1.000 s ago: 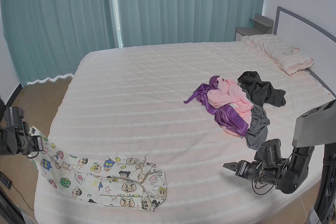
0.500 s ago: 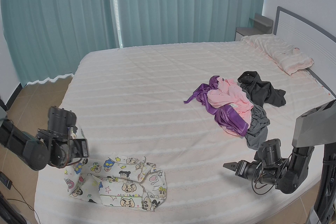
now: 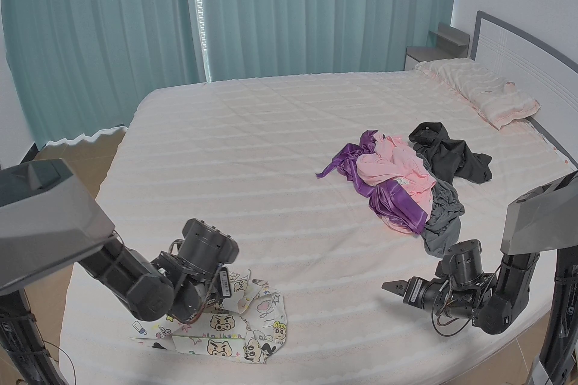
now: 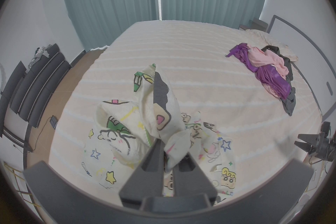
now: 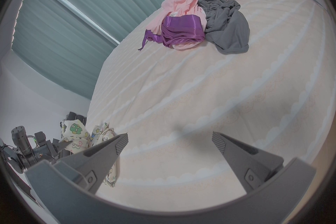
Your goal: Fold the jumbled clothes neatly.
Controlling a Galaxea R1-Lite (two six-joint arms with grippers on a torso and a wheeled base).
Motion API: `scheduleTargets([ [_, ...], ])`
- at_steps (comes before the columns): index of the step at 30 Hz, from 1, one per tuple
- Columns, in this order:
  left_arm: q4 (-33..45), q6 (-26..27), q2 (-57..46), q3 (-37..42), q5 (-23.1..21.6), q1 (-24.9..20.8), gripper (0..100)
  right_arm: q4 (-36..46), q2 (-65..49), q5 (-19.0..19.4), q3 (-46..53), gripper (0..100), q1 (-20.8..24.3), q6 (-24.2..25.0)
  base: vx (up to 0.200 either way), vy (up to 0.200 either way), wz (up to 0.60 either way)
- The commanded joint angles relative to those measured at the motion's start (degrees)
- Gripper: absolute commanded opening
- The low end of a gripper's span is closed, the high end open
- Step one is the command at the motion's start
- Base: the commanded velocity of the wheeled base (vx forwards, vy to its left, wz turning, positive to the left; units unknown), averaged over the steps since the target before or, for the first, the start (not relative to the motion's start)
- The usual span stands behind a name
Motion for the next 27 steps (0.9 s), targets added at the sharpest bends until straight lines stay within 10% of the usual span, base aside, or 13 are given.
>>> scheduleTargets([
  [1,0.91,-2.29,3.85,-2.45,0.03,-3.27,0,0.01,0.08,0.01,-0.02,100,0.04,-0.02,0.0,0.0,0.0],
  [13,10.49,-9.23,5.34,-9.57,-0.06,-7.84,0,0.01,0.17,0.01,-0.02,100,0.04,-0.11,0.0,0.0,0.0],
  [14,10.84,-9.41,5.78,-9.66,-0.06,-8.02,100,0.01,0.17,0.01,-0.02,100,0.04,-0.11,0.0,0.0,0.0],
  [27,10.49,-12.57,2.71,-6.32,-0.76,-11.53,100,0.01,0.87,0.01,-0.02,100,0.04,-0.11,0.0,0.0,0.0],
])
